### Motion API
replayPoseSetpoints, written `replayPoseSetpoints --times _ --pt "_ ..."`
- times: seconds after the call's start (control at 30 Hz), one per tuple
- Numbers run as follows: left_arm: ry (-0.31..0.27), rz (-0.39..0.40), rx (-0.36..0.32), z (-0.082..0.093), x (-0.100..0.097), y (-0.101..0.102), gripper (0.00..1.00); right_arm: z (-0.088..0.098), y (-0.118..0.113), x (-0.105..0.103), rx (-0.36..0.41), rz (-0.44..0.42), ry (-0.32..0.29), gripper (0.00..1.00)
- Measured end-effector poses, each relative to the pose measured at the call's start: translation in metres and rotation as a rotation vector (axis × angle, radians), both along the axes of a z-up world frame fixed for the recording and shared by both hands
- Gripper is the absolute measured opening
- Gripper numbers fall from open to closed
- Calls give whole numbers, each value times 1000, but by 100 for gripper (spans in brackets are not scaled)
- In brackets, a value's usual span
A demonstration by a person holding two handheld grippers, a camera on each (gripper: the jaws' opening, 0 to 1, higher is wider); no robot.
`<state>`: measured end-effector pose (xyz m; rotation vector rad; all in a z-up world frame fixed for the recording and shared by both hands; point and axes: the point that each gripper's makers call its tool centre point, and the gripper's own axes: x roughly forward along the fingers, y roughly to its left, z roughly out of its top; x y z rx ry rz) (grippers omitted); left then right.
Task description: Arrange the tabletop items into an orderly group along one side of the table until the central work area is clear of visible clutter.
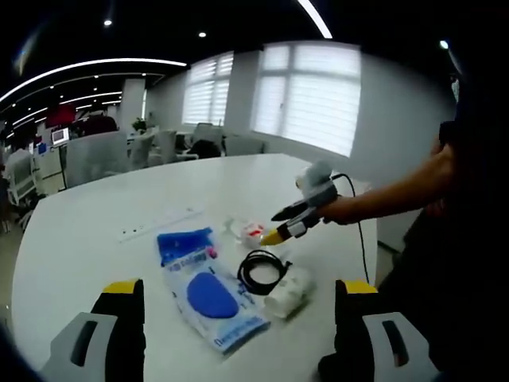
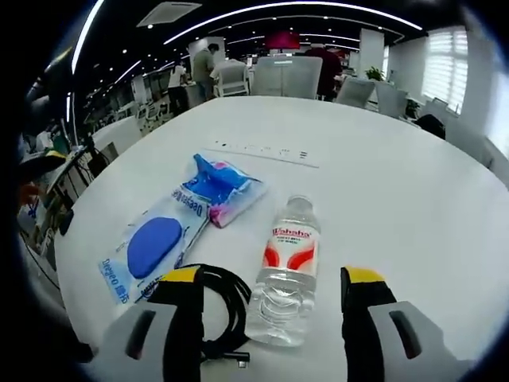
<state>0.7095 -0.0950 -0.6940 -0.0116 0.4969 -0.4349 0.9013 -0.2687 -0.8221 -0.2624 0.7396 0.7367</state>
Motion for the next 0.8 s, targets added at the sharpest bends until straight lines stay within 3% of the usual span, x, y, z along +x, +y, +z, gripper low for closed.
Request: replayPoseSetpoints --times 0.3,0.4,0.8 --pt "4 -9 3 -2 1 -1 98 -10 6 15 -19 -32 -5 60" --pt "5 -10 2 -2 3 0 98 -16 3 19 -59 -35 -19 58" --pt "13 0 -1 -7 6 5 96 -35 0 30 -103 -70 8 52"
